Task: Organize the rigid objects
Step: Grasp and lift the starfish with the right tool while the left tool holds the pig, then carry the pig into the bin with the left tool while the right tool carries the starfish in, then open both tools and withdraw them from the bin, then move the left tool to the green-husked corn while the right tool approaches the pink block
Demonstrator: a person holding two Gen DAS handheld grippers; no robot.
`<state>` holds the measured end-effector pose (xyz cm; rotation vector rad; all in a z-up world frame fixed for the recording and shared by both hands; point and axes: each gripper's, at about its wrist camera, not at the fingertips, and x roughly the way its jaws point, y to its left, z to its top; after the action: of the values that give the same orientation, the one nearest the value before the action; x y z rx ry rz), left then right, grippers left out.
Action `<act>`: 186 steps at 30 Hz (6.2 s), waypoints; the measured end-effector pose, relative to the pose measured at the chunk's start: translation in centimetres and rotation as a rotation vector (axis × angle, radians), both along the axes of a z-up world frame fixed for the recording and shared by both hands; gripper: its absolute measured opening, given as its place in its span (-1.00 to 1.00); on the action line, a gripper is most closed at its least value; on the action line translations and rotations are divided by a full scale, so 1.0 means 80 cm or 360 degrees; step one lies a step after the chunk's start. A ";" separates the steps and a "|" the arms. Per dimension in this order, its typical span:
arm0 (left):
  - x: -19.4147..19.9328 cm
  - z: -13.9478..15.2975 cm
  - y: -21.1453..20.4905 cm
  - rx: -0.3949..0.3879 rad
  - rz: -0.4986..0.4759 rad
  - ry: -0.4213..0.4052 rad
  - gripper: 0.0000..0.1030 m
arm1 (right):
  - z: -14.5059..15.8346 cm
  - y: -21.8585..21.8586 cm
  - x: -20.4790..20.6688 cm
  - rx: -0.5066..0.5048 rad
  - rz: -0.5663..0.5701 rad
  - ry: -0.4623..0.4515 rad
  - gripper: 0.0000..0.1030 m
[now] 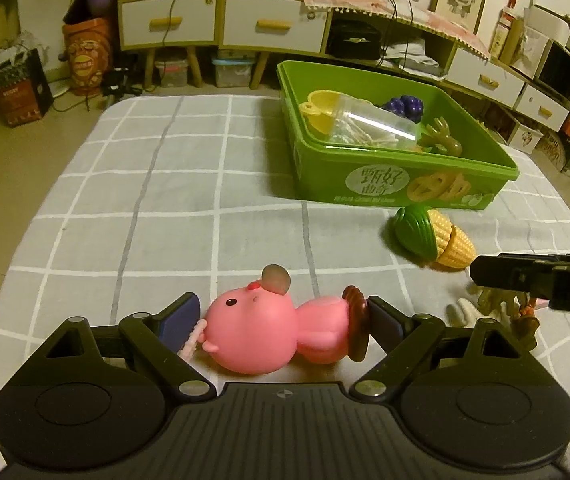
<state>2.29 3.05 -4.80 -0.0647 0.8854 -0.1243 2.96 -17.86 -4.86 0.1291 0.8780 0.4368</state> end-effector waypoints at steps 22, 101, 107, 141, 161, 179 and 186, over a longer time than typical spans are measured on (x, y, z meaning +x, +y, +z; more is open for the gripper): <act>-0.003 0.005 0.008 -0.0158 -0.0003 0.0077 0.74 | -0.027 0.020 -0.043 -0.0331 0.0119 0.0179 -0.09; 0.186 0.037 -0.174 -0.0196 -0.0278 -0.0254 0.75 | -0.004 -0.173 0.147 0.1023 -0.0891 0.0450 -0.33; 0.190 0.028 -0.177 -0.0199 -0.0315 -0.0320 0.80 | -0.012 -0.180 0.146 0.1111 -0.0930 0.0471 -0.30; 0.089 0.058 -0.115 -0.0260 -0.0195 -0.0286 0.95 | 0.043 -0.177 0.056 0.0621 -0.0826 0.0360 -0.05; 0.012 0.010 -0.063 -0.0166 -0.0187 -0.0185 0.96 | 0.013 -0.142 -0.032 0.0101 -0.0701 0.0182 0.14; 0.022 -0.058 -0.088 0.0121 -0.0375 -0.0206 0.96 | -0.042 -0.119 -0.058 -0.0422 -0.0478 0.0068 0.27; 0.036 -0.063 -0.099 0.0110 -0.0427 -0.0221 0.96 | -0.051 -0.109 -0.055 -0.0467 -0.0446 0.0004 0.66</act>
<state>5.17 -4.89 -9.84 0.1268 0.7555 -0.3442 -1.42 -26.61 -8.91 -0.0179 0.9016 0.0445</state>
